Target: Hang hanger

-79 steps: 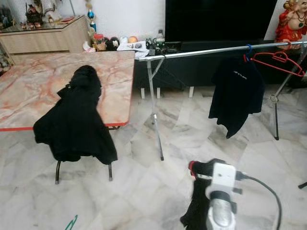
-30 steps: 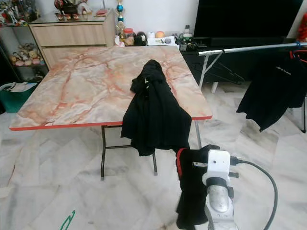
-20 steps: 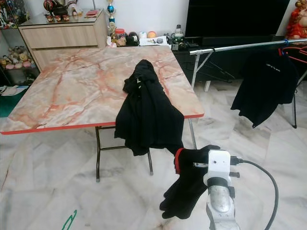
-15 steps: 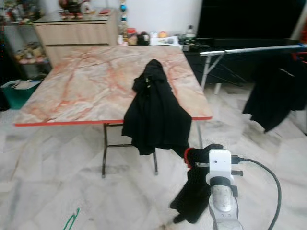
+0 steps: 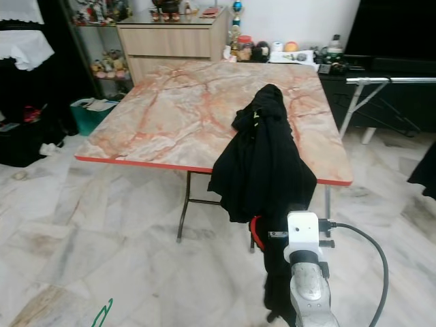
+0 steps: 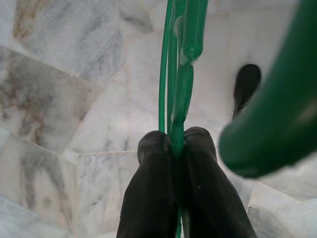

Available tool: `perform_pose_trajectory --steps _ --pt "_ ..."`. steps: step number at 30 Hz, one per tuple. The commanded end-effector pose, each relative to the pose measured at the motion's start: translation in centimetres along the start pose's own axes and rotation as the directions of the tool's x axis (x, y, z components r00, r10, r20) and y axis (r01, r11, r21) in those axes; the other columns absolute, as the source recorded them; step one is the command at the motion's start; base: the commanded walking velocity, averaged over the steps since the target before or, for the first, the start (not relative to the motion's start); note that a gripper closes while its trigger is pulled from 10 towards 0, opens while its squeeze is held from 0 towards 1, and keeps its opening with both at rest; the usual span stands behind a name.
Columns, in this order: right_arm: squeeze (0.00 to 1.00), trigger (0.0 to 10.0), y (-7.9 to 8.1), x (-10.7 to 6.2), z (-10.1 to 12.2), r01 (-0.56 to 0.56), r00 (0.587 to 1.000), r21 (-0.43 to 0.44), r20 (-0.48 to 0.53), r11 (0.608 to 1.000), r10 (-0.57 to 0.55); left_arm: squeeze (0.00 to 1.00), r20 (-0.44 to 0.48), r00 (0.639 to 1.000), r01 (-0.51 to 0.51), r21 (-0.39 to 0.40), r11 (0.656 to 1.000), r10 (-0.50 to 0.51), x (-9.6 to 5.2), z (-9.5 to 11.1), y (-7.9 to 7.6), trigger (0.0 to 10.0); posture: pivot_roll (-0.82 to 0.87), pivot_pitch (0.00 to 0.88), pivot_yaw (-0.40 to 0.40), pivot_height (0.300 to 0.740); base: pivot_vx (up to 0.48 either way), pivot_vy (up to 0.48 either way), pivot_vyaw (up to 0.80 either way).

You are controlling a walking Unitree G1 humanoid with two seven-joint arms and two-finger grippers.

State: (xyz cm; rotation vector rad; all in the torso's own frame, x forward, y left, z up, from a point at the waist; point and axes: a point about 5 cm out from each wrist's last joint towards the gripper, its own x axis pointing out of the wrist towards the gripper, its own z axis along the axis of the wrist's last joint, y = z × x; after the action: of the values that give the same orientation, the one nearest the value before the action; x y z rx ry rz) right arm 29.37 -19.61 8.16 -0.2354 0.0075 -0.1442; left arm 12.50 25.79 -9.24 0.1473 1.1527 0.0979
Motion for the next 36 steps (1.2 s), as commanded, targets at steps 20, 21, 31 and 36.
perform_pose_trajectory --steps 20,21,31,36 --pt "0.0 10.0 1.8 4.0 13.7 -0.072 0.889 0.059 0.456 0.996 0.037 0.0 -0.005 1.0 -0.005 0.003 1.0 0.005 0.0 0.1 0.3 10.0 -0.03 0.0 0.043 0.74 0.049 0.0 0.0" --pt "0.0 10.0 2.1 4.4 14.3 -0.087 0.884 0.069 0.465 0.994 0.046 0.0 -0.004 1.0 -0.006 0.0 1.0 0.006 0.0 0.1 0.4 10.0 -0.03 0.0 0.043 0.74 0.27 0.0 0.0" --pt "0.0 10.0 3.6 4.9 14.8 -0.122 0.897 0.131 0.438 0.984 0.053 0.0 -0.004 1.0 -0.007 -0.003 1.0 0.007 0.0 0.1 0.4 10.0 -0.02 0.0 0.045 0.74 0.291 0.0 0.0" --pt "0.0 10.0 3.8 4.9 15.1 -0.136 0.902 0.193 0.43 0.972 0.041 0.0 -0.004 1.0 -0.004 -0.003 1.0 0.004 0.0 0.1 0.4 10.0 -0.02 0.0 0.046 0.74 0.316 0.0 0.0"
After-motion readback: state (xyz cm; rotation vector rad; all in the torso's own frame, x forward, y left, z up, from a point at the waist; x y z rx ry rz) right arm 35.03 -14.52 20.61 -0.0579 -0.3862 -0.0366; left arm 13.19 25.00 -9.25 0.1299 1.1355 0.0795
